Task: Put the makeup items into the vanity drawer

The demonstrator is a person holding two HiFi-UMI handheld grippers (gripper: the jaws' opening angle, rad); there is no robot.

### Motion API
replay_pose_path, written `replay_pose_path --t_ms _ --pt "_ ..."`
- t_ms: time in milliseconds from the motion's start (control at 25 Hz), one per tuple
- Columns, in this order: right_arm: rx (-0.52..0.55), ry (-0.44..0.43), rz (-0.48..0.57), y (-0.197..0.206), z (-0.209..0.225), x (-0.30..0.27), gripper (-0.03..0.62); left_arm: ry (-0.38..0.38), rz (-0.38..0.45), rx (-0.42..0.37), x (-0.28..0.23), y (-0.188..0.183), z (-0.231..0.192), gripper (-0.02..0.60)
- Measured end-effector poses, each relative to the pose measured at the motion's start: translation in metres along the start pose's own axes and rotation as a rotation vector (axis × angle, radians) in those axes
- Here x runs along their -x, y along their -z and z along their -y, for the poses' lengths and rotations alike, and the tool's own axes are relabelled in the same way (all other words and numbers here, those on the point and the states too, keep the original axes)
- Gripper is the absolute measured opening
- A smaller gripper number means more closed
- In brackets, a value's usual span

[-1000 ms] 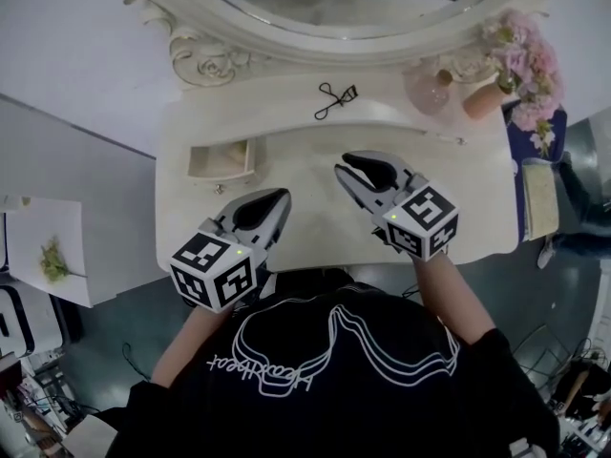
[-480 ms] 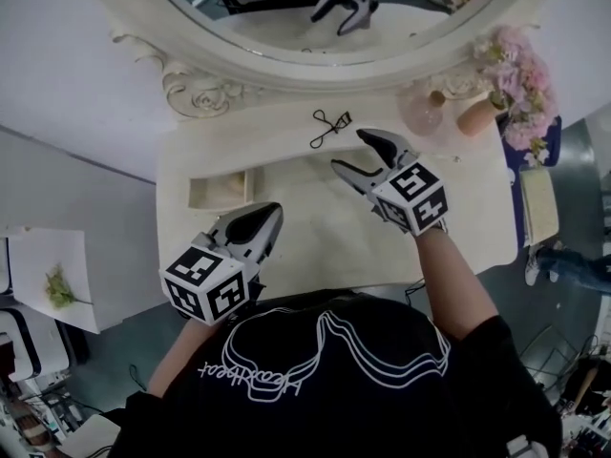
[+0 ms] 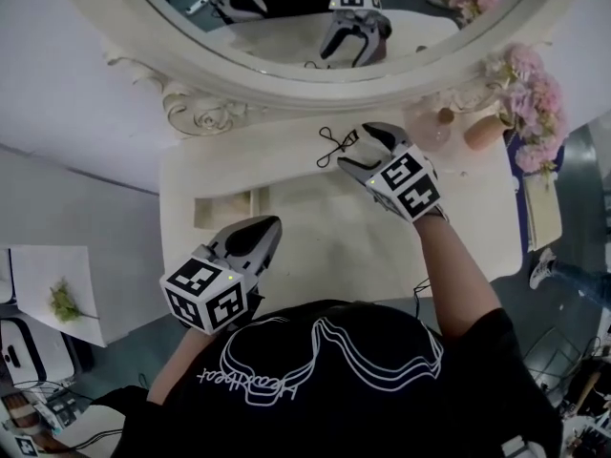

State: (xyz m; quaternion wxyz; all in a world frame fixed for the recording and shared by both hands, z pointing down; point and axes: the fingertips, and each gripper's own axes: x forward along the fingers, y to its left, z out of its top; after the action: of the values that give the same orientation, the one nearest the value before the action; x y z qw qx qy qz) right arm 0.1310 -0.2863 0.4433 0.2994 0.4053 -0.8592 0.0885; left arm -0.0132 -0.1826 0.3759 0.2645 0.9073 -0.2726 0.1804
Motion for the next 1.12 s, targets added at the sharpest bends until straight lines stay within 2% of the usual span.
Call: replay_pose_path --t_ms 160,360,720,1120 --pt "-0.011 -0.014 -0.031 0.005 0.003 -0.013 0.302 -0.013 -0.001 0.048 0.002 0.002 -0.014 0.005" --pt "0.001 -0.024 -0.058 0.006 0.009 -0.017 0.293 -0.026 -0.003 0.038 0.002 0.003 -0.020 0.005" --pt "0.039 -0.052 -0.071 0.007 0.005 -0.017 0.227 -0.040 0.000 0.044 0.002 0.004 -0.023 0.005" --pt "0.051 -0.026 -0.060 0.006 0.004 -0.016 0.216 -0.058 0.019 0.050 0.009 0.004 -0.019 0.005"
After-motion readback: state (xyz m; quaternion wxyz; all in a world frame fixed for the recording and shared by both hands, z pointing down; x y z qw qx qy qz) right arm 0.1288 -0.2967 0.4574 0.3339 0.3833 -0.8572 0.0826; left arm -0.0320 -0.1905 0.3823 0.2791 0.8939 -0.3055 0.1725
